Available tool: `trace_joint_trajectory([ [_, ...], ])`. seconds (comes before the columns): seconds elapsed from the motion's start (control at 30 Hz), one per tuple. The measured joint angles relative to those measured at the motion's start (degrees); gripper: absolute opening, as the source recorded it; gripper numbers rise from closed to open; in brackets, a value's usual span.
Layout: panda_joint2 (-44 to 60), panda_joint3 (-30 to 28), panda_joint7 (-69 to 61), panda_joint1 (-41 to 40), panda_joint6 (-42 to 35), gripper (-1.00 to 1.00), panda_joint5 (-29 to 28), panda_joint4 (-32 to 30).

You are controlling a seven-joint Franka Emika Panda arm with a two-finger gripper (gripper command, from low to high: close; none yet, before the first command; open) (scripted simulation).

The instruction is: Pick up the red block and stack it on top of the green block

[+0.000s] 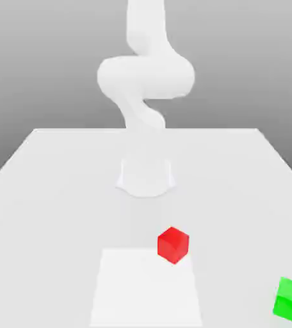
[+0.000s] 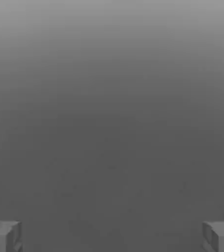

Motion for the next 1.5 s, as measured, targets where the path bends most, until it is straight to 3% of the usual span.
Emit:
trace_joint_trajectory([
  [0.53, 28.68, -4.38, -28.61, 11.68, 23.6, 0.0, -2.02, -30.79],
  [0.77, 49.38, -1.72, -35.56, 11.2, 40.26, 0.0, 1.69, -32.23],
  [0.8, 51.3, -1.07, -35.86, 10.59, 41.91, -1.0, 1.96, -32.02],
  [1.03, 51.71, -0.79, -35.75, 10.31, 42.19, -1.0, 1.81, -31.98],
  [1.3, 36.87, -1.31, -34.68, 10.36, 29.41, -1.0, 0.26, -34.04],
  [1.5, 40.25, 1.46, -32.39, 15.03, 22.88, -1.0, 3.42, -24.17],
])
